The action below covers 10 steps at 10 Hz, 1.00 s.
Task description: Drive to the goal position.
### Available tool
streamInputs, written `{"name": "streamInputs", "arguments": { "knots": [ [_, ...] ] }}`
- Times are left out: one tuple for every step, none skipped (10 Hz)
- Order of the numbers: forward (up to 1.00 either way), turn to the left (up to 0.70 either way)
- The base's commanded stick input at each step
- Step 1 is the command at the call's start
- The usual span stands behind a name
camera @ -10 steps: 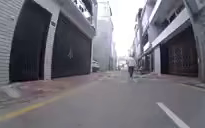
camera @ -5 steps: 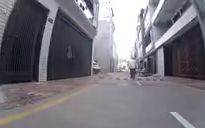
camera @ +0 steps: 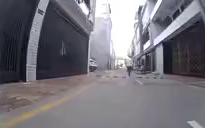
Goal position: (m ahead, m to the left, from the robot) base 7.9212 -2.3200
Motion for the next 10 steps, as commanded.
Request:
{"name": "streamInputs", "arguments": {
  "knots": [
    [0.85,-0.08],
    [0.85,0.0],
    [0.85,0.0],
    [0.85,0.0],
    [0.85,0.0],
    [0.85,0.0],
    [0.85,0.0],
    [0.85,0.0],
    [0.85,0.0],
    [0.85,0.0]
  ]
}}
